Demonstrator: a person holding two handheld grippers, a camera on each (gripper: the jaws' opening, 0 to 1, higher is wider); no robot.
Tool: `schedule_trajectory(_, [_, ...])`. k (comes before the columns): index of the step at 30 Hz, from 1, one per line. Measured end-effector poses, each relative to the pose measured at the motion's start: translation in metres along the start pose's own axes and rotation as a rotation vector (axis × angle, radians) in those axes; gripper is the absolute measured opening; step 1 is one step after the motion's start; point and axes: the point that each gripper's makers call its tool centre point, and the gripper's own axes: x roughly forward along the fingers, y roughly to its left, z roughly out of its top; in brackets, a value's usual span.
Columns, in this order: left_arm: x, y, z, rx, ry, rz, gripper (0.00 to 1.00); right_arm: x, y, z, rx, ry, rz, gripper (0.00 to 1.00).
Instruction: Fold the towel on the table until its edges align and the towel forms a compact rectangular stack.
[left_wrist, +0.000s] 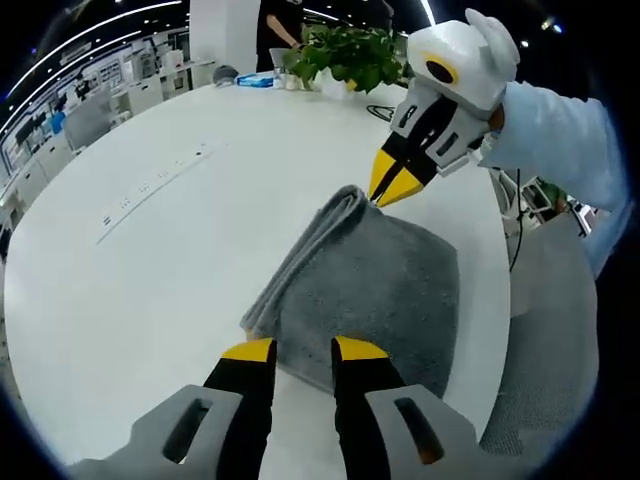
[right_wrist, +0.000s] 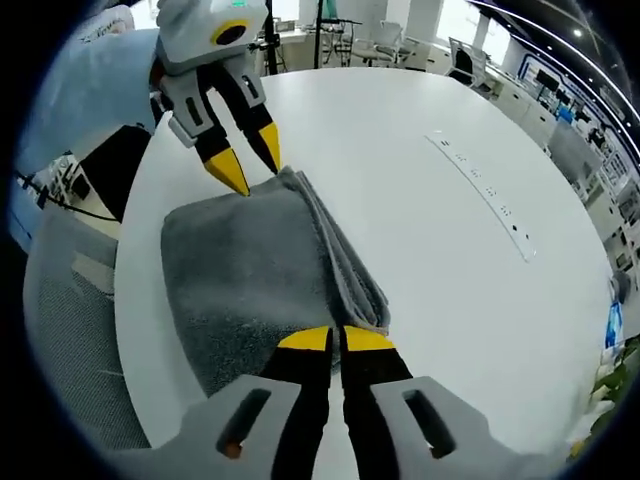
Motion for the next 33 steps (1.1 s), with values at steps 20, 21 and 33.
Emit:
schedule_trajectory(20, [0.016,0.0,-0.007,-0.042,0.022,-0.015,0.25,0.017,-0.017,-0.008,0.075,0.006,-0.047,0.15])
schedule_trajectory(21, [0.017,0.0,-0.008,-0.046,0.023,-0.017,0.25,0.018,-0.016,-0.009,0.075,0.008,-0.044,0.16])
schedule_trajectory(33, [0.009,0.002,-0.009,-0.061,0.002,-0.014,0.26,0.01,-0.016,-0.01,0.098,-0.005,-0.043,0.2])
